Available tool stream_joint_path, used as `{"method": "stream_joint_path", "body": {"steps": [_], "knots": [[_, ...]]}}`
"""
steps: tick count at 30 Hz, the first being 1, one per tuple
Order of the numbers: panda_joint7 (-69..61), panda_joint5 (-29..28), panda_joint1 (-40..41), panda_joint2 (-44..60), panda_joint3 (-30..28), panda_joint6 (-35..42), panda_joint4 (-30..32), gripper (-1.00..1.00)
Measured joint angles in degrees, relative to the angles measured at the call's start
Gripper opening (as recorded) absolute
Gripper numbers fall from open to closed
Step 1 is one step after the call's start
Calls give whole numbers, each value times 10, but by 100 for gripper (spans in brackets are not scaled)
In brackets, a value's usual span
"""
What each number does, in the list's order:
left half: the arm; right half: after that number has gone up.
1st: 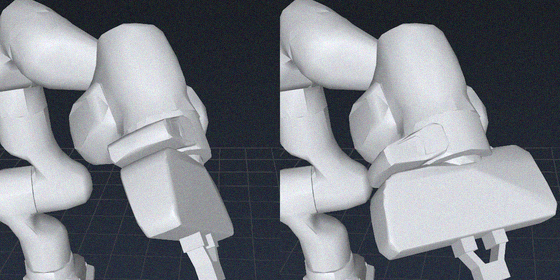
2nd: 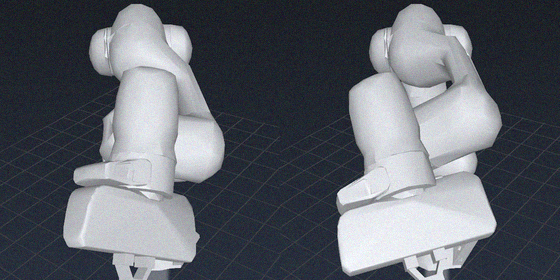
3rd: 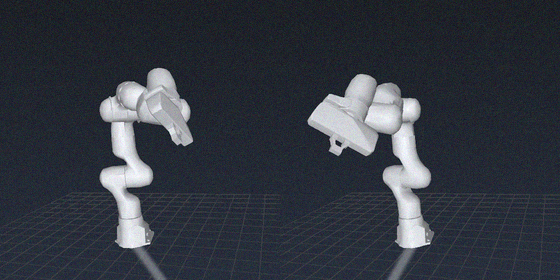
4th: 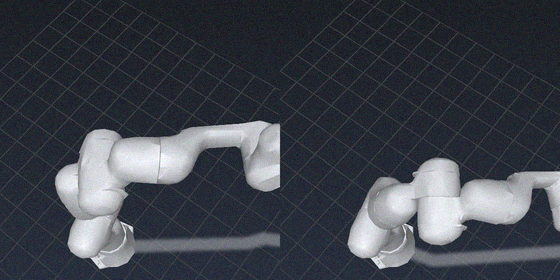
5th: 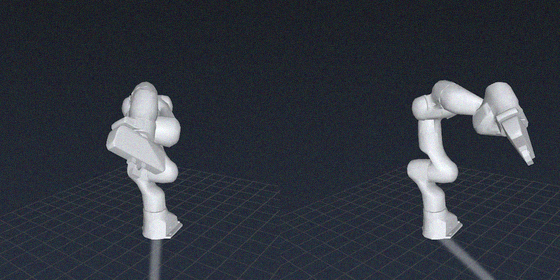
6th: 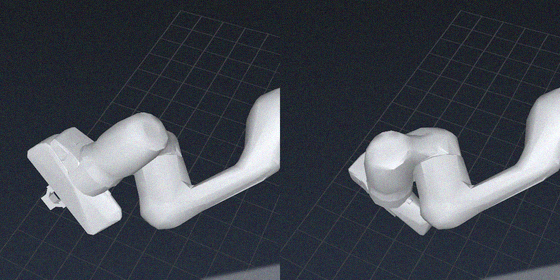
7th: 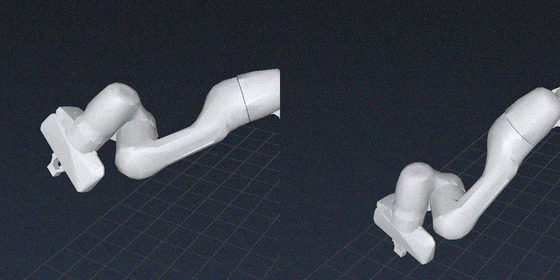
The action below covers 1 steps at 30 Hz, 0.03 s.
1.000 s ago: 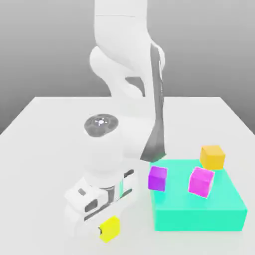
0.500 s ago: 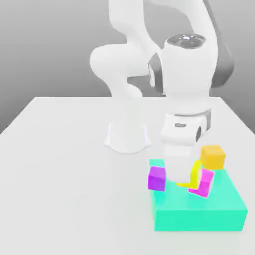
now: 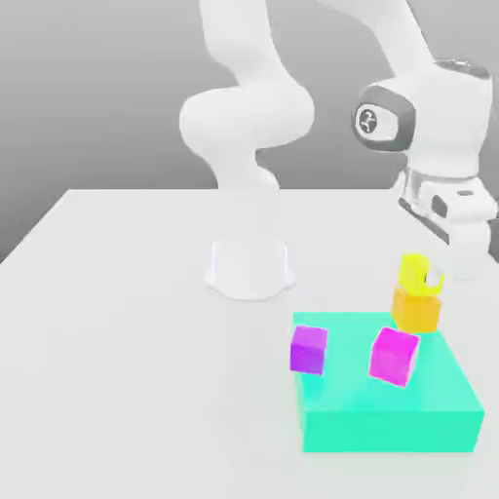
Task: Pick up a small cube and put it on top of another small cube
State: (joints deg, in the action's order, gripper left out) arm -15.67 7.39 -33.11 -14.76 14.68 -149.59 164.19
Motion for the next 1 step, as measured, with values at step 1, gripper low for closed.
{"method": "stream_joint_path", "body": {"steps": [1], "knots": [[0, 0, 0, 0, 0, 0, 0, 100]]}}
